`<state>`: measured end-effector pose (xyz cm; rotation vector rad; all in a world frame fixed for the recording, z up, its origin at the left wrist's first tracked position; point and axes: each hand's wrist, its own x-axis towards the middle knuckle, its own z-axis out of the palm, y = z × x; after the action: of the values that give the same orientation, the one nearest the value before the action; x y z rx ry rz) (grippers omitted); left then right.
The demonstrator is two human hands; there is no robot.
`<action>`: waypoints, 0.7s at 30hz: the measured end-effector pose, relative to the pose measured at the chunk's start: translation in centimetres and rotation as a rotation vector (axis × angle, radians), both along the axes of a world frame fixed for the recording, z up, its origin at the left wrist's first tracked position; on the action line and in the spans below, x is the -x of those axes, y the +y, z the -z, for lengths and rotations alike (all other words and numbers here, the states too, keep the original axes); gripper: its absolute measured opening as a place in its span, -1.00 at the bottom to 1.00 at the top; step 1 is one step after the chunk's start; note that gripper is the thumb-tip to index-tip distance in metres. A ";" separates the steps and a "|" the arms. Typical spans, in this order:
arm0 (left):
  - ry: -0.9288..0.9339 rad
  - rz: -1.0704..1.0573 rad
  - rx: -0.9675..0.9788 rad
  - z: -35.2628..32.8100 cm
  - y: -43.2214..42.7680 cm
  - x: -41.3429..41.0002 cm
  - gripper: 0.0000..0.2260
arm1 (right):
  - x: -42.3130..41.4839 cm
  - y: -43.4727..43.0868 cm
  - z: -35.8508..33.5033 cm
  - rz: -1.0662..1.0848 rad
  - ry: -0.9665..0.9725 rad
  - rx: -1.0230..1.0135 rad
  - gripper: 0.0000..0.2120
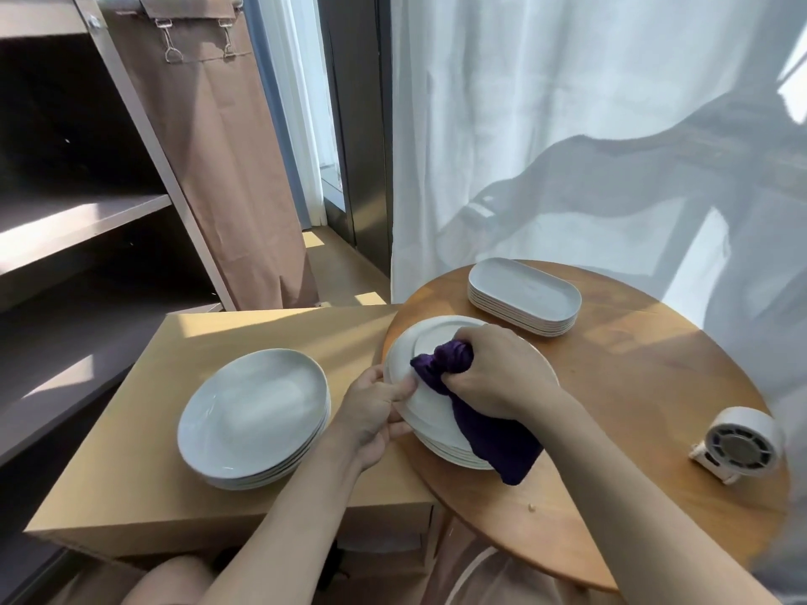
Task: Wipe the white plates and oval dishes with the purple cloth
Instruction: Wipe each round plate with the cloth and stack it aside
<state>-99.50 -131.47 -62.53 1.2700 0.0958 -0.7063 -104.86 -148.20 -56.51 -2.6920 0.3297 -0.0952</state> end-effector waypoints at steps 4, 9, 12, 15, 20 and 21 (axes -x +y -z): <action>-0.004 0.011 -0.011 0.4 0.0 -0.5 -0.70 | -2.1 0.6 0.5 0.040 -0.029 0.081 -0.80; 0.008 -0.005 0.008 0.8 0.0 -0.4 -0.68 | -4.5 0.1 1.2 0.172 -0.076 0.096 -0.82; 0.015 -0.022 0.021 0.9 0.0 -0.5 -0.68 | -5.4 -1.0 1.2 0.219 -0.052 0.070 -0.80; -0.005 -0.035 0.030 0.9 0.1 -0.5 -0.70 | -4.9 -2.1 1.2 0.265 -0.034 0.060 -0.79; -0.007 -0.066 0.033 1.0 -0.1 -0.1 -0.59 | -3.1 -3.6 0.8 0.317 0.046 0.055 -0.89; -0.001 -0.074 0.033 1.1 -0.1 -0.1 -0.57 | -2.5 -3.8 0.6 0.325 0.059 0.043 -0.90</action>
<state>-99.43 -131.57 -63.61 1.2297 0.1288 -0.6412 -102.35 -152.04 -57.13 -2.6633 0.7898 -0.1186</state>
